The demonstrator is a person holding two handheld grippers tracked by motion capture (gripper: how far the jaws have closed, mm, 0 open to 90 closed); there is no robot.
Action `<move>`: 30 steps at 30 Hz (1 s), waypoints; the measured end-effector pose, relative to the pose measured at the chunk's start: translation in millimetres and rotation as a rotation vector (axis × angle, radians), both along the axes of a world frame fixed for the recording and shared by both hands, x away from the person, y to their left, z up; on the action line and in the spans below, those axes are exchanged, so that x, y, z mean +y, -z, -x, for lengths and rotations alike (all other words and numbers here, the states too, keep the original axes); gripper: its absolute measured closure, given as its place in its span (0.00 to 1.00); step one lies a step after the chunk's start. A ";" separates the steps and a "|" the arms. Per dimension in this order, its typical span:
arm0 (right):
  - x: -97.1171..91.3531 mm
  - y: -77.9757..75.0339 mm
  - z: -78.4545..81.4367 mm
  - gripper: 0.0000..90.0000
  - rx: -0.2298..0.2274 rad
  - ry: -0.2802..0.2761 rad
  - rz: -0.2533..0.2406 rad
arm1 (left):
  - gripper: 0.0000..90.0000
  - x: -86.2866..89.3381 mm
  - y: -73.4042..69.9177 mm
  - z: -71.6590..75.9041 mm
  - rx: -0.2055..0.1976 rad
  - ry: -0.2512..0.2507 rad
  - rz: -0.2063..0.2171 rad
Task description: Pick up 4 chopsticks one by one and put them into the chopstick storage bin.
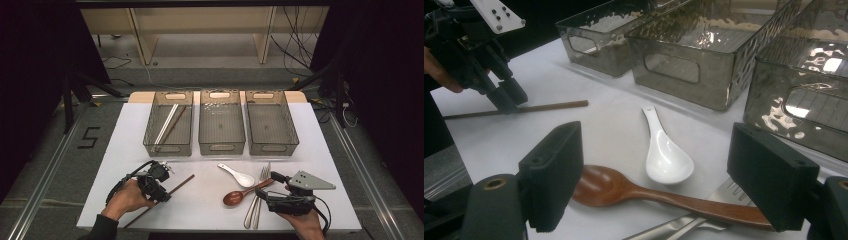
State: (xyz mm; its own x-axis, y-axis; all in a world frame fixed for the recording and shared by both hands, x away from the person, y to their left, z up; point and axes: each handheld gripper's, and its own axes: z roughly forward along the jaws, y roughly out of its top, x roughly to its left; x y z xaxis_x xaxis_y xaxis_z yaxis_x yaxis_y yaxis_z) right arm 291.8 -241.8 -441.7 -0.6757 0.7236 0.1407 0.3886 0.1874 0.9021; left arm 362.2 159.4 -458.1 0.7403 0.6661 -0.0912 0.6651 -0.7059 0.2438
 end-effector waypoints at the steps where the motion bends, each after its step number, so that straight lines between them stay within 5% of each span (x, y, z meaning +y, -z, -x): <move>1: 0.0 0.0 0.0 0.26 0.000 0.000 -0.001 | 0.74 -0.3 0.6 0.0 0.005 0.008 -0.005; 15: 0.3 -0.1 0.3 0.26 0.002 -0.002 0.005 | 0.87 -3.2 4.5 1.9 -0.024 0.020 -0.045; 30: 0.3 -0.2 0.4 0.26 0.002 -0.002 0.005 | 0.94 -1.5 4.6 1.7 -0.038 0.045 -0.037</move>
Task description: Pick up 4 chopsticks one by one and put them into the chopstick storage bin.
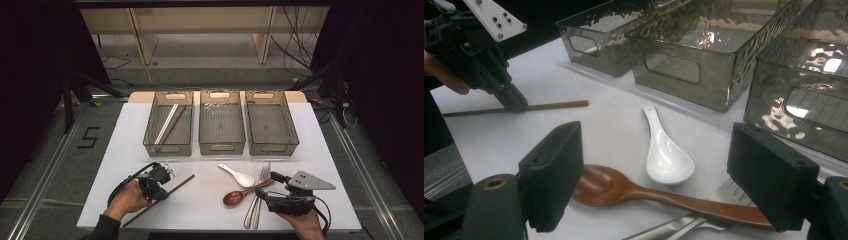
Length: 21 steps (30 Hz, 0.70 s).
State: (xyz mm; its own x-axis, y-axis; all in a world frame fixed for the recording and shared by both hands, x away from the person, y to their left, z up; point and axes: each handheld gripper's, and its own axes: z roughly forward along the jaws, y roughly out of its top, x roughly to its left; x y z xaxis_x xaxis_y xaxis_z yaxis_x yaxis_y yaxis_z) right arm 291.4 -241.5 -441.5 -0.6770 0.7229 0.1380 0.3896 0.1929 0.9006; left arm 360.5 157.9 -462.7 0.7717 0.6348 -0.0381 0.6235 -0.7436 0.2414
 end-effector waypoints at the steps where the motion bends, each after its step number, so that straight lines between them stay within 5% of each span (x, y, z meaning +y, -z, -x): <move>1: 0.0 0.0 0.0 0.26 -0.001 0.000 -0.001 | 0.94 0.1 0.0 -0.1 -0.004 -0.004 0.004; 11: 0.0 0.0 -0.1 0.26 0.000 0.001 -0.001 | 0.94 5.8 -6.7 -2.3 -0.047 -0.018 0.026; 21: -0.1 0.1 -0.2 0.26 0.001 0.001 -0.002 | 0.94 11.8 -19.9 -2.9 -0.093 -0.043 0.091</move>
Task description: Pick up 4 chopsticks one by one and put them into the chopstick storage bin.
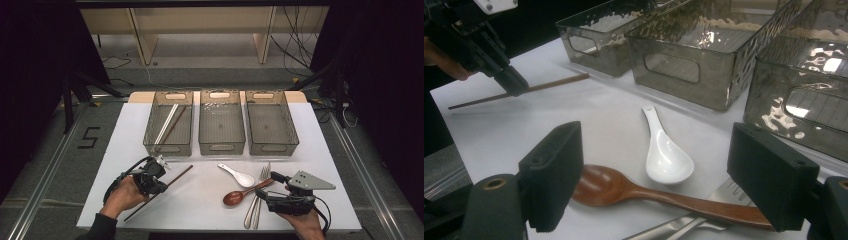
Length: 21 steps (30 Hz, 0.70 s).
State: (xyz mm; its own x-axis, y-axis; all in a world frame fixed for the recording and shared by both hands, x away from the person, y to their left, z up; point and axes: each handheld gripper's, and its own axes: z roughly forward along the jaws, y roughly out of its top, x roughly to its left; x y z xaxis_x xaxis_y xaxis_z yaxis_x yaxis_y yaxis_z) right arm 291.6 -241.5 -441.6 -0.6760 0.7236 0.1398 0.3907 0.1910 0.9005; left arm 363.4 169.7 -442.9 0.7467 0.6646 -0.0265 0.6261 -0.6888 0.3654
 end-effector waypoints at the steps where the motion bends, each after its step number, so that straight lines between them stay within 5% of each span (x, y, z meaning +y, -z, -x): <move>1: 0.0 0.0 0.0 0.26 0.000 0.000 0.000 | 0.94 0.3 -1.4 -0.1 -0.003 -0.001 0.007; 21: 0.5 0.5 -0.4 0.26 0.002 0.002 -0.005 | 0.94 7.6 -24.9 -7.3 -0.126 -0.052 0.173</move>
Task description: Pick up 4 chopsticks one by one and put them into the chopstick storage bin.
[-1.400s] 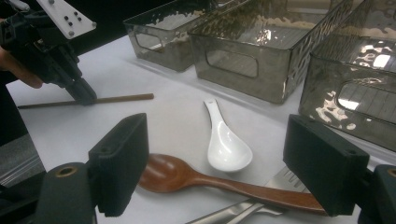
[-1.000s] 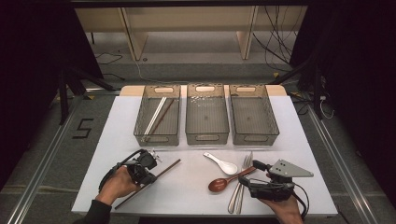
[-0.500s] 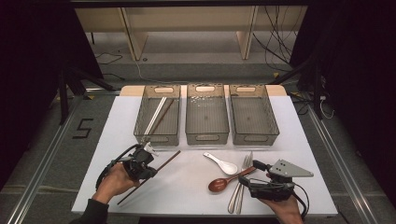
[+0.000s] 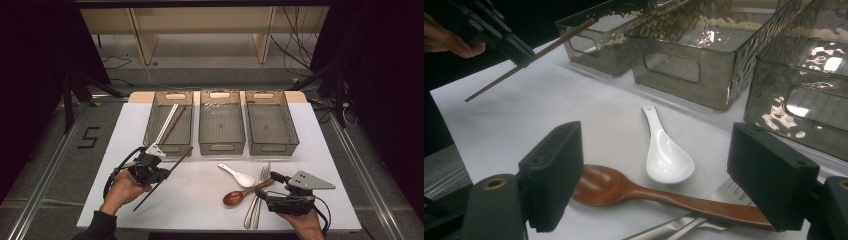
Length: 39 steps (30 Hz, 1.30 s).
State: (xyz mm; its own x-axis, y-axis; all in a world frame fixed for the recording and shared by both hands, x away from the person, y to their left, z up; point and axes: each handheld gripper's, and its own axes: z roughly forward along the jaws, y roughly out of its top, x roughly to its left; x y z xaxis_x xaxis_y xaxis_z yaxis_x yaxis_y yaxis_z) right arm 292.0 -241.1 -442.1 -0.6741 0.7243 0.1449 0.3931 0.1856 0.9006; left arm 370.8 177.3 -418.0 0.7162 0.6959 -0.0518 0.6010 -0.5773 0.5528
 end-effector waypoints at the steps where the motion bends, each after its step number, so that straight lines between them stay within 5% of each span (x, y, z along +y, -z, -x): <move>1: 0.0 0.1 -0.1 0.26 -0.002 0.000 0.001 | 0.94 0.0 -0.7 -0.4 -0.004 -0.005 0.008; 24: -0.4 0.4 -0.6 0.26 0.003 -0.001 0.002 | 0.94 3.7 -21.8 -20.2 -0.085 -0.060 0.114; 39: -1.1 0.4 -0.6 0.26 0.004 0.005 -0.004 | 0.94 1.6 -54.2 -48.9 -0.158 -0.083 0.152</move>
State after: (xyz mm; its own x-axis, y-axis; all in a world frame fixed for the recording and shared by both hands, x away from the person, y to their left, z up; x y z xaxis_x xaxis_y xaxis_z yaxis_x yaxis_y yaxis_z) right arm 292.6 -242.1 -442.5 -0.6696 0.7273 0.1506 0.3978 0.1799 0.8997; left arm 419.6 178.9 -363.7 0.6642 0.7457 -0.0526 0.5421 -0.4320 0.7208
